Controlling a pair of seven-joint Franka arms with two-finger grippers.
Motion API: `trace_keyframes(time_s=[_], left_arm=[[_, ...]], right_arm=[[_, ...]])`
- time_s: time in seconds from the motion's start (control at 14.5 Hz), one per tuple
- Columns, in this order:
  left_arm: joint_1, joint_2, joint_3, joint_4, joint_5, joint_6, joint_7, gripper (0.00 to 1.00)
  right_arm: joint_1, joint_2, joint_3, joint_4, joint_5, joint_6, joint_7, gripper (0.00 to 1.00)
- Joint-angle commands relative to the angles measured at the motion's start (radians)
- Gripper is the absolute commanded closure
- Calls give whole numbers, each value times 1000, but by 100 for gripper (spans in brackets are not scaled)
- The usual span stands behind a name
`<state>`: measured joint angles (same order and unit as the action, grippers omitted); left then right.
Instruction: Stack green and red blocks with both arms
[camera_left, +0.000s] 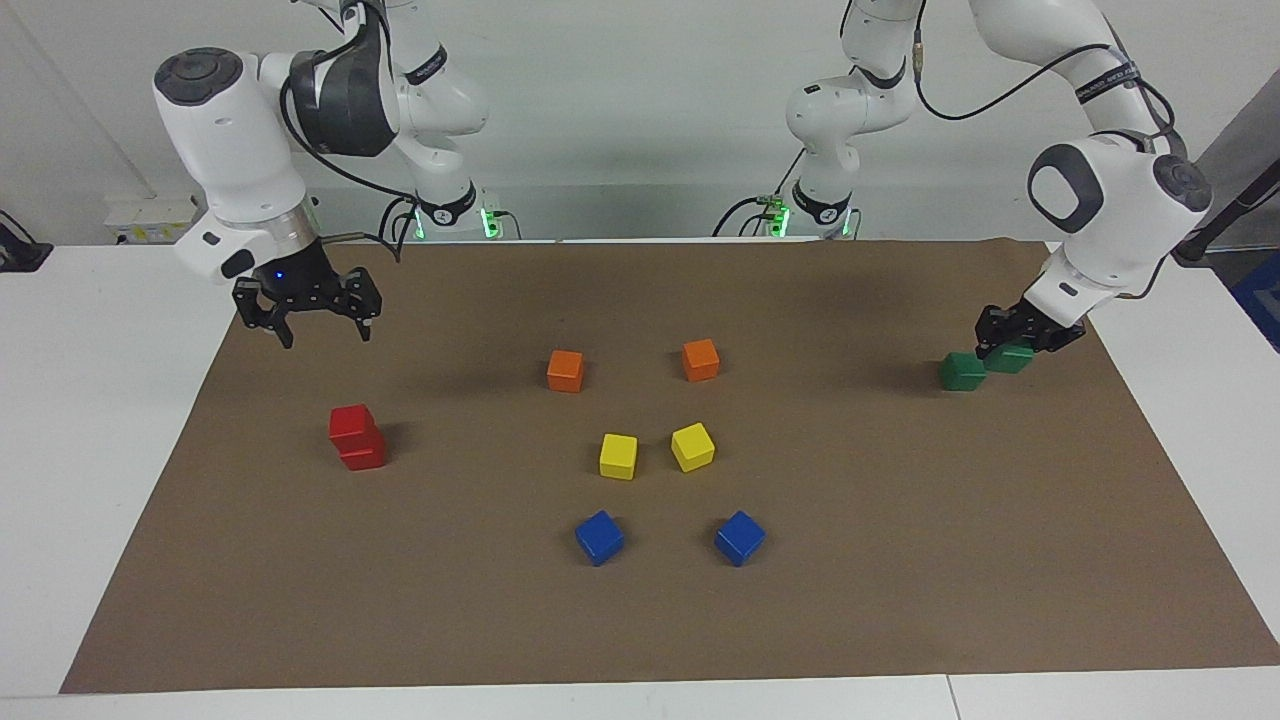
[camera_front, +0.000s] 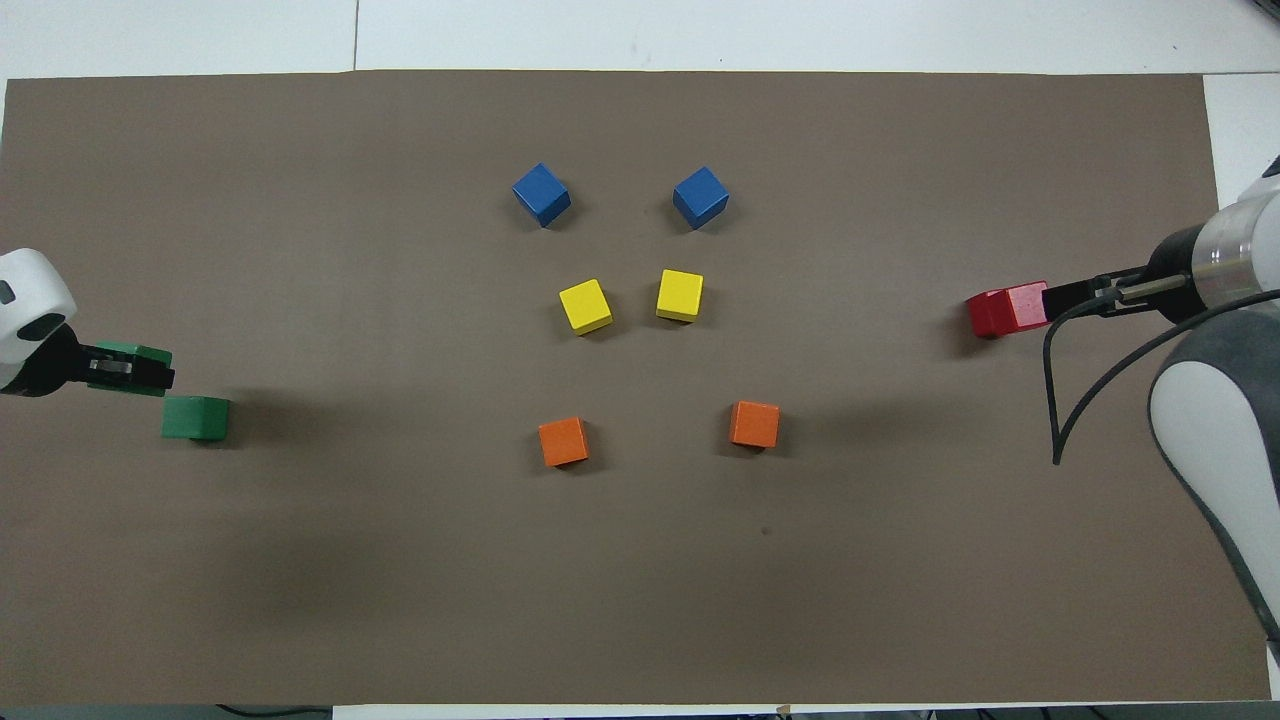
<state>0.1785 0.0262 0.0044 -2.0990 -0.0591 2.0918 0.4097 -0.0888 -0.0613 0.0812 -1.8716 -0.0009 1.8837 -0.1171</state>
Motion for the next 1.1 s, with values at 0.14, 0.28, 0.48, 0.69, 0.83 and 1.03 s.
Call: trace_keyframes(time_s=[0.14,0.28,0.48,0.69,0.83,1.03], left_arm=[[24,-51,-9,-125,7,132,3,100],[25,-43,-9,-153,7,168,3,100],[45,-40,-9,-177,7,203,4,100],[52,-40,-9,-179,7,203,-2,100],[52,-40,-11,-187,7,205,-8,100],[50,-40,-11,-193,7,203,-19,100]], right_arm=[[-16,-15,-4,91,58,-176,77,0],[-17,-15,-5,111,58,-207,92,0],[-19,-17,-9,155,58,-268,91,0],[-25,-14,-11,238,55,-354,91,0],[-28,-14,-11,244,50,-368,89,0],[-26,-15,-11,238,39,-367,91,0]])
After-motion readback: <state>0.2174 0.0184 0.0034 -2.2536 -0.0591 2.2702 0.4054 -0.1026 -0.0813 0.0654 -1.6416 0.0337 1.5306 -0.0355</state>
